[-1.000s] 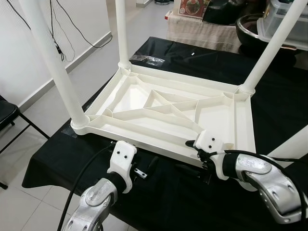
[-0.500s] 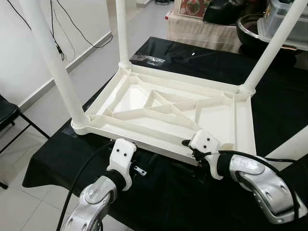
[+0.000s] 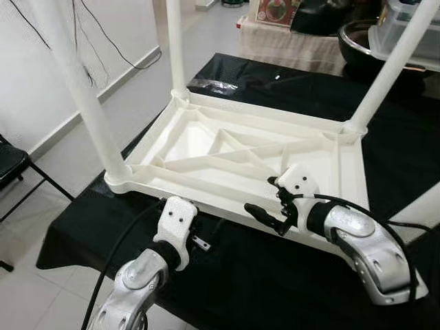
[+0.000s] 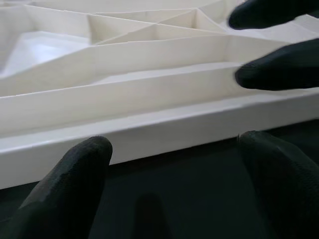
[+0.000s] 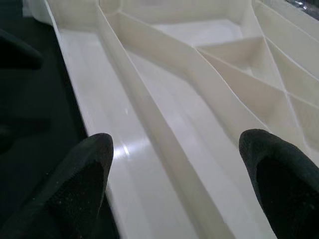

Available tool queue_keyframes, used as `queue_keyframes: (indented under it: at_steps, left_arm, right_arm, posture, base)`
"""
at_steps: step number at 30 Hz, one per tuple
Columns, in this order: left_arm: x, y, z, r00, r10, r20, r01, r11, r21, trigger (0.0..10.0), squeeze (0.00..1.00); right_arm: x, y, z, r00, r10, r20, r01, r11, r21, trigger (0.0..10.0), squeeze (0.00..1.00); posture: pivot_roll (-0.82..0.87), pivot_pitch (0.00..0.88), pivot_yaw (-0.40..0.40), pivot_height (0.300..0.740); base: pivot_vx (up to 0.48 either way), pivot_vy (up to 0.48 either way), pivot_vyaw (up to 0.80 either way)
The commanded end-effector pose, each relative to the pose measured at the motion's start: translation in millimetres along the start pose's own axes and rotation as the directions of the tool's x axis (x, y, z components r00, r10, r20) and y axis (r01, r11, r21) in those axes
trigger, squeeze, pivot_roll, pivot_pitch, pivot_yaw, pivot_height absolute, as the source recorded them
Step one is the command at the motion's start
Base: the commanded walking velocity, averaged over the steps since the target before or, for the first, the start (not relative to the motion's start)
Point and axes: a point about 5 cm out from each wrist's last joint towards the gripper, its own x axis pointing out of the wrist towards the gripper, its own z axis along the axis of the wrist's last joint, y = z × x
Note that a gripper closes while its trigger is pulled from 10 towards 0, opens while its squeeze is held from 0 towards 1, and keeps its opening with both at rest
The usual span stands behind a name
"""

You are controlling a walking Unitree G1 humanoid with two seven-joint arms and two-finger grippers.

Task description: Building children table

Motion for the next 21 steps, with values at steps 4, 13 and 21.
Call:
queue_keyframes:
  at_steps: [4, 13, 21]
  left_arm:
    - [-3.6, -7.1, -4.1, 0.997, -0.071, -0.023, 0.072, 0.997, 0.016, 10.0, 0.00]
    - [-3.8, -10.8, -3.8, 0.995, -0.097, -0.020, 0.098, 0.995, 0.031, 10.0, 0.00]
    - [-3.2, -7.6, -4.3, 0.997, -0.081, -0.018, 0.082, 0.996, 0.034, 10.0, 0.00]
  right_arm:
    - [3.7, 3.7, -1.0, 1.000, 0.004, 0.007, -0.004, 1.000, 0.001, 10.0, 0.00]
    - [8.6, 0.5, -1.6, 0.998, -0.065, 0.004, 0.065, 0.998, -0.010, 10.0, 0.00]
    - [9.8, -9.9, 0.9, 0.984, -0.179, 0.021, 0.179, 0.984, -0.019, 10.0, 0.00]
  posture:
    - [0.02, 0.134, -0.032, 0.740]
    - [0.02, 0.133, -0.030, 0.740]
    - [0.01, 0.138, -0.031, 0.740]
  base:
    - [0.000, 0.445, 0.00]
    - [0.000, 0.046, 0.00]
    - [0.000, 0.000, 0.00]
